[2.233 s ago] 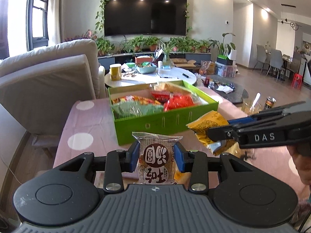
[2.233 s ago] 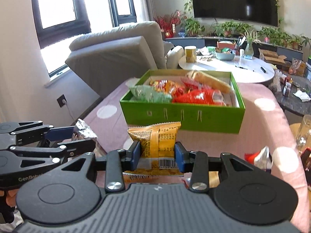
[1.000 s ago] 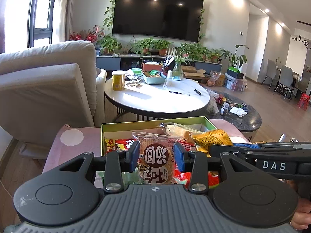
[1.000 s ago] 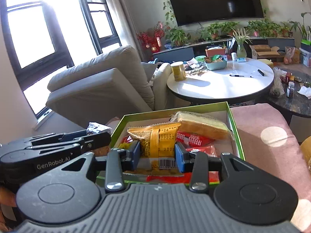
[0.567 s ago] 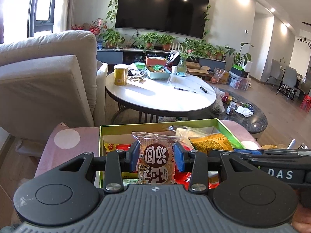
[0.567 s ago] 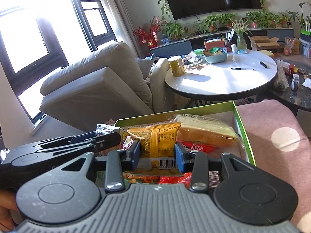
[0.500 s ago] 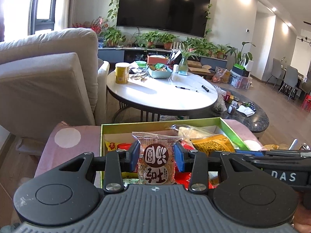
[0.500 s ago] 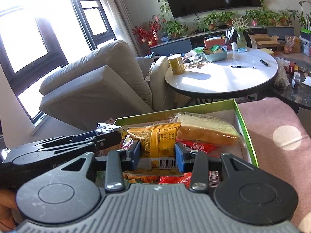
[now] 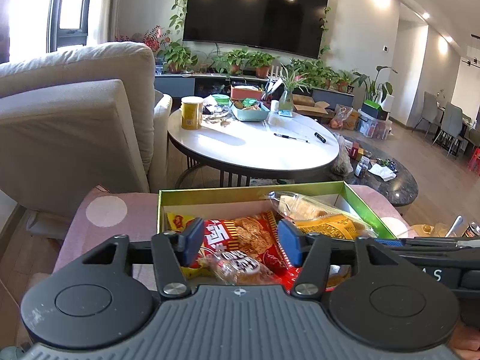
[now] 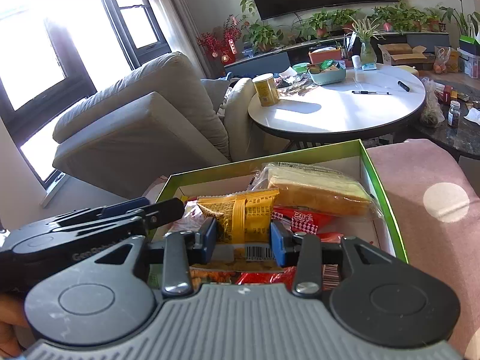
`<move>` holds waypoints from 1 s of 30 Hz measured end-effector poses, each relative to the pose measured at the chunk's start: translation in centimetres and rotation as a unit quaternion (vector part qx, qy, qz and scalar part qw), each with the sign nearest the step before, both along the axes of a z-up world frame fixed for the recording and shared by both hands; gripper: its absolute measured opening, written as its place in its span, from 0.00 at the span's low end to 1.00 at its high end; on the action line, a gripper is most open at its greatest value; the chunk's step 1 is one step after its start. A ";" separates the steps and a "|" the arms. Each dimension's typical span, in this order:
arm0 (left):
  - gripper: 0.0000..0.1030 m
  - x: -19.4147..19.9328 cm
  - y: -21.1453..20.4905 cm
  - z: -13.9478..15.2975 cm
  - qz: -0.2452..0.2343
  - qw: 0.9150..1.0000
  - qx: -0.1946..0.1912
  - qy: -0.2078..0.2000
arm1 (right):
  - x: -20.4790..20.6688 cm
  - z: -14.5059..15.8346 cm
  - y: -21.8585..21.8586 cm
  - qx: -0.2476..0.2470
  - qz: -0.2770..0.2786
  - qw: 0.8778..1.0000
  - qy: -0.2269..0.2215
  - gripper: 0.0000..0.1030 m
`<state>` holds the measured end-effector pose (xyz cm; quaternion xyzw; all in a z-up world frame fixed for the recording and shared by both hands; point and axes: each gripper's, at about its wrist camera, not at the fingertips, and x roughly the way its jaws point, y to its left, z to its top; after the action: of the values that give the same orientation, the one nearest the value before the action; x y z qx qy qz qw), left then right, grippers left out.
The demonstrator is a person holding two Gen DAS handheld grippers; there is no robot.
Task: Organize snacks
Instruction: 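Open the left gripper to drop the pastry while the right gripper releases the yellow pack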
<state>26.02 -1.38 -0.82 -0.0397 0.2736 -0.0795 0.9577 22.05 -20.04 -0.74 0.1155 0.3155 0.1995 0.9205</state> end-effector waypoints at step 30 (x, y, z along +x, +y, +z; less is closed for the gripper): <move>0.78 -8.3 2.6 -1.0 0.018 1.000 0.023 -0.009 | -3.5 0.1 -0.7 -0.012 -0.001 1.000 -0.024 0.58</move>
<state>17.69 1.22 -1.82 -0.0215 0.2665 -0.0565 0.9619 18.50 -20.73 -0.64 0.1002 0.2959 0.1977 0.9291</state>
